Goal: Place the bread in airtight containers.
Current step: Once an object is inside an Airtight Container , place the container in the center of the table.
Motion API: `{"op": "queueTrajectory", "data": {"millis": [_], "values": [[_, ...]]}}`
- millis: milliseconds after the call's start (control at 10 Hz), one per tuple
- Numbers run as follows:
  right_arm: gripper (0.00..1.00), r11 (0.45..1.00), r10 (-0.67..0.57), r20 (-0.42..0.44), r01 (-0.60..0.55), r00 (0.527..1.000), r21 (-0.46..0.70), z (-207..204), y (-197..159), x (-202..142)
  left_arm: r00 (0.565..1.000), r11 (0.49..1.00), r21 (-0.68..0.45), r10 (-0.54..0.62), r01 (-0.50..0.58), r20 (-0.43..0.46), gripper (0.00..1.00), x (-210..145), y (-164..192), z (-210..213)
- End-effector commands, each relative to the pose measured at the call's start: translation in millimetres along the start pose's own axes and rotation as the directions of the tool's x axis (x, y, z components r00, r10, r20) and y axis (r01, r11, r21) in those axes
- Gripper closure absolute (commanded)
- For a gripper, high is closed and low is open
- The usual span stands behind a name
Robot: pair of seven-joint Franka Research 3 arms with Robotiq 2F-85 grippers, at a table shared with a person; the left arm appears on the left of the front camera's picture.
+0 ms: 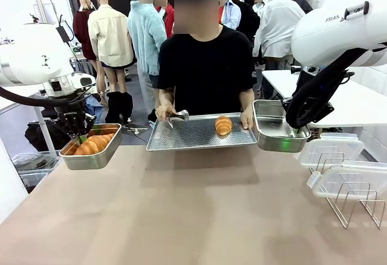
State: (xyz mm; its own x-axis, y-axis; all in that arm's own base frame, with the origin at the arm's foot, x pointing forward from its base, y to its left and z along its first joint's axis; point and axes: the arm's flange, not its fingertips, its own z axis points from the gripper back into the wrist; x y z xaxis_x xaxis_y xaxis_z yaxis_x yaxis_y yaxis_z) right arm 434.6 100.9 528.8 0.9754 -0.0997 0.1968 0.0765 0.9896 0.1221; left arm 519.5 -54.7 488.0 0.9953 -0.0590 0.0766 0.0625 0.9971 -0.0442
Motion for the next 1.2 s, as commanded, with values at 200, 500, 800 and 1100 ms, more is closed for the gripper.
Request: {"op": "queueTrajectory", "data": {"millis": [200,500,800,1100], "values": [[1.0,1.0,0.001,0.015,-0.001,1.0,0.007,0.6,0.2,0.2,1.0,1.0,-0.001,-0.013,0.013,0.021,1.0,-2.5,3.8,2.0],[1.0,1.0,0.001,0.015,-0.001,1.0,0.007,0.6,0.2,0.2,1.0,1.0,-0.001,-0.013,0.013,0.021,1.0,-2.5,3.8,2.0],[1.0,1.0,0.001,0.015,-0.001,1.0,0.007,0.6,0.2,0.2,1.0,1.0,-0.001,-0.013,0.013,0.021,1.0,-2.5,3.8,2.0],[1.0,1.0,0.001,0.015,-0.001,1.0,0.007,0.6,0.2,0.2,1.0,1.0,-0.001,-0.013,0.013,0.021,1.0,-2.5,3.8,2.0]]}}
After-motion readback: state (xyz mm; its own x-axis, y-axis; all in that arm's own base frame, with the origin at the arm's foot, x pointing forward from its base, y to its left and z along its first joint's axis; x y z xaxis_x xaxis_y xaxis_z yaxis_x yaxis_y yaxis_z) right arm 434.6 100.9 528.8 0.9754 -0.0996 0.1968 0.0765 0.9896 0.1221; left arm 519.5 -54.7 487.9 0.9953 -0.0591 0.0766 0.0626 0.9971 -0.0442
